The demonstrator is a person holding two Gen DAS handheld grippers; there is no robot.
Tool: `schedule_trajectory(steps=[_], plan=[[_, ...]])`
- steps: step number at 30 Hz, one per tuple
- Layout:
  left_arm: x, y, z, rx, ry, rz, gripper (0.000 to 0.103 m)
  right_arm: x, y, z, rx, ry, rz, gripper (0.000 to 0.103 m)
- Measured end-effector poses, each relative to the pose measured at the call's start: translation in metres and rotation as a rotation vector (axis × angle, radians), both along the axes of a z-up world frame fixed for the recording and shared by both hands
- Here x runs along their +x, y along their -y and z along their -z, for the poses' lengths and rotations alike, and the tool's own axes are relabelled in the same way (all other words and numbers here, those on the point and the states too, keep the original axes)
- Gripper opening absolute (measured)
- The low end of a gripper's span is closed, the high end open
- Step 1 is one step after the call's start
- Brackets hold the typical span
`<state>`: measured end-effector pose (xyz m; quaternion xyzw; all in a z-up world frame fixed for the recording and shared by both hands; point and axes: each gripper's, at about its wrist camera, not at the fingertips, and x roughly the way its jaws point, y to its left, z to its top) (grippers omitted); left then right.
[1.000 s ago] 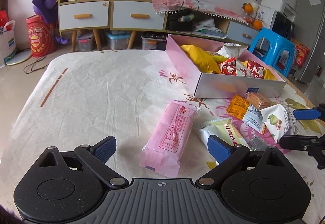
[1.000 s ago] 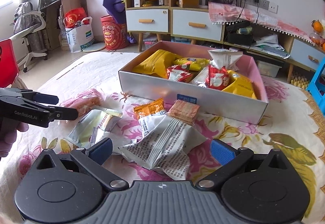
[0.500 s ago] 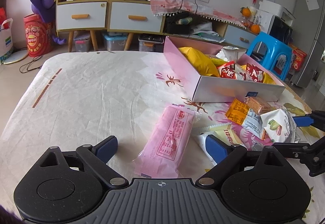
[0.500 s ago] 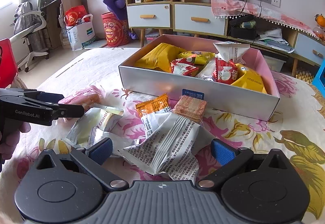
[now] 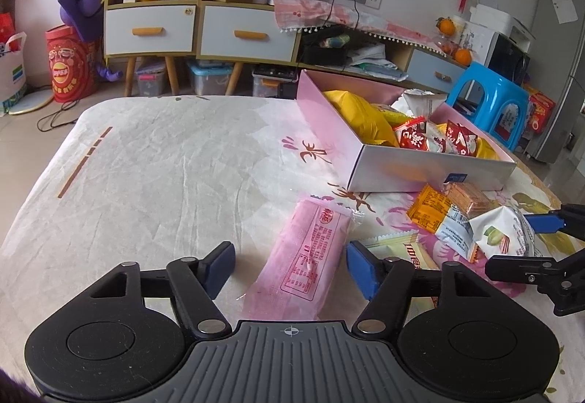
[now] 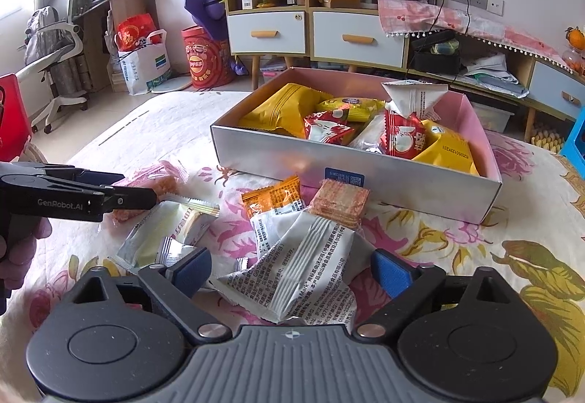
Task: Organize snacks
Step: 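Grasp the pink wrapped pack with the left tool while the right tool grasps the white printed packet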
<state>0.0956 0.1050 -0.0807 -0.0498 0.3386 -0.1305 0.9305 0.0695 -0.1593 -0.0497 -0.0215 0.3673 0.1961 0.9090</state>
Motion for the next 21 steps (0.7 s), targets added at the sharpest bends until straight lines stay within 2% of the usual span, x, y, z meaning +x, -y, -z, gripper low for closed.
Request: schedule_trajectory(steps=[9, 14, 20, 21], plan=[[0.0002, -0.0011, 0.0004, 0.004, -0.001, -0.019, 0.051, -0.0009, 0.0001, -0.0017, -0.001, 0.009, 0.005, 0.070], [0.0011, -0.0023, 0.0000, 0.007, -0.005, -0.036, 0.035, -0.0025, 0.0002, -0.0041, 0.001, 0.019, -0.002, 0.061], [0.0021, -0.0044, -0.0007, 0.000, -0.014, -0.052, 0.031, -0.0020, 0.0007, -0.0069, 0.008, 0.032, 0.005, 0.055], [0.0021, -0.0044, -0.0008, -0.001, -0.015, -0.054, 0.030, -0.0019, 0.0011, -0.0074, 0.010, 0.036, 0.007, 0.037]])
